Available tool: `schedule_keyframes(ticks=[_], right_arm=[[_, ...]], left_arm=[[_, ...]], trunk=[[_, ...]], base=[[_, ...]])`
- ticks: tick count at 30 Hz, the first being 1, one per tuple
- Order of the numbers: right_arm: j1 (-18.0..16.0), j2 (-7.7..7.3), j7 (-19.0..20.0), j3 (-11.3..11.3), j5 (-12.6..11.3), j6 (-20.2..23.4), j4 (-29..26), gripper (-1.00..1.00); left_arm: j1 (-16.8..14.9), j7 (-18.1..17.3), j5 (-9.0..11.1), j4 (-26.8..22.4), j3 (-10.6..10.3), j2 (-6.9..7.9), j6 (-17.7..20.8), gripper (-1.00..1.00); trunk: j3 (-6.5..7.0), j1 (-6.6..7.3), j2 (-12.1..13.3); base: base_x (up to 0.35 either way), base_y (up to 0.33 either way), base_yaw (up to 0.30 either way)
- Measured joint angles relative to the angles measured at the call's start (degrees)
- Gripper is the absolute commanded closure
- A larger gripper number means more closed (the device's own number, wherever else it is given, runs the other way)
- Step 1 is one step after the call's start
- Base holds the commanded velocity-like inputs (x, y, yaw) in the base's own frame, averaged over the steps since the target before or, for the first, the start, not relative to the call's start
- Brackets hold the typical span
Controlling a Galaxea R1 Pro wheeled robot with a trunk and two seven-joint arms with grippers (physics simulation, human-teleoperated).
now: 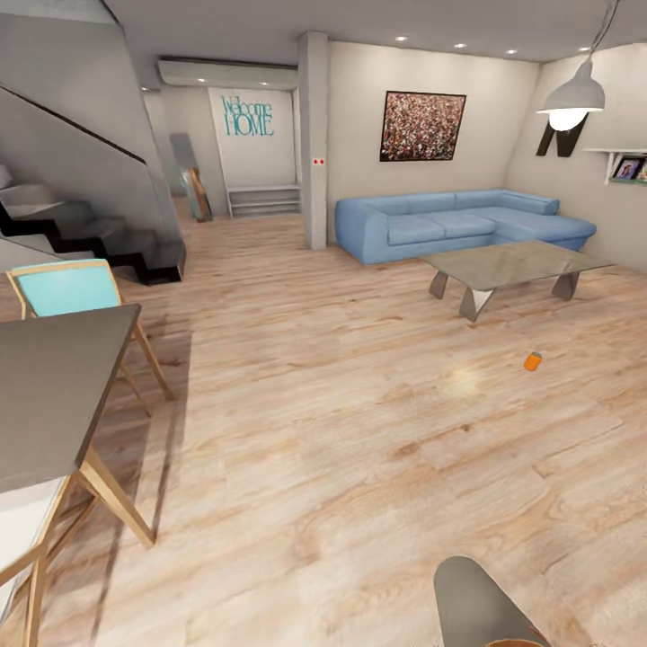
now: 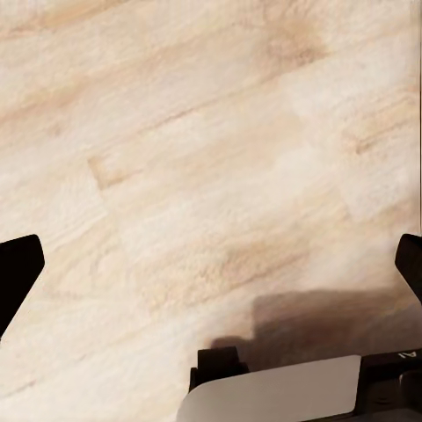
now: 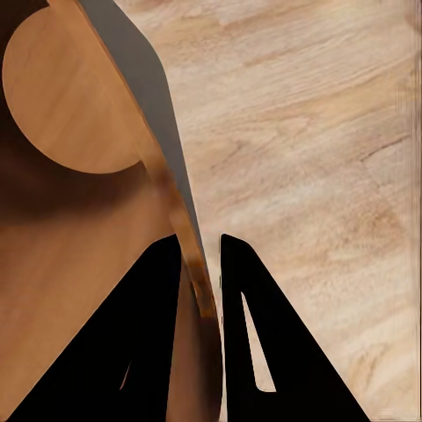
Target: Put the three can of soda from the living room inside the tash can in the kitchen.
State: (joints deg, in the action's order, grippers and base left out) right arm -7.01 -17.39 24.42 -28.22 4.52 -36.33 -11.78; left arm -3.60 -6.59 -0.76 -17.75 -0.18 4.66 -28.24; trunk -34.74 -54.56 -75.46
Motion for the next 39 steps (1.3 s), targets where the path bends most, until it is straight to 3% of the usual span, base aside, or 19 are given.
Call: schedule_keyframes(ticks=[9, 23, 31, 39], right_arm=[[0.0, 0.06, 0.01, 0.21, 0.2, -0.06, 0.02, 1.0], [0.0, -0.01, 0.01, -0.21, -0.07, 0.0, -0.06, 1.0], [0.0, 0.13, -0.01, -0.07, 0.02, -0.05, -0.08, 1.0], [0.0, 0.11, 0.0, 0.09, -0.03, 0.0, -0.01, 1.0]], left_arm=[[0.0, 0.0, -0.02, 0.0, -0.01, 0.0, -0.05, -1.0], [0.0, 0.0, 0.01, 0.0, 0.04, 0.0, -0.06, -1.0], [0.0, 0.0, -0.01, 0.0, 0.08, 0.0, -0.06, -1.0], [0.0, 0.0, -0.03, 0.0, 0.07, 0.0, -0.06, -1.0]], trunk=[[0.0, 0.0, 0.0], [0.0, 0.0, 0.0], [0.0, 0.0, 0.0], [0.0, 0.0, 0.0]], base=[[0.009, -0.092, -0.24], [0.0, -0.215, -0.018], [0.01, 0.013, -0.014], [0.176, 0.206, -0.193]])
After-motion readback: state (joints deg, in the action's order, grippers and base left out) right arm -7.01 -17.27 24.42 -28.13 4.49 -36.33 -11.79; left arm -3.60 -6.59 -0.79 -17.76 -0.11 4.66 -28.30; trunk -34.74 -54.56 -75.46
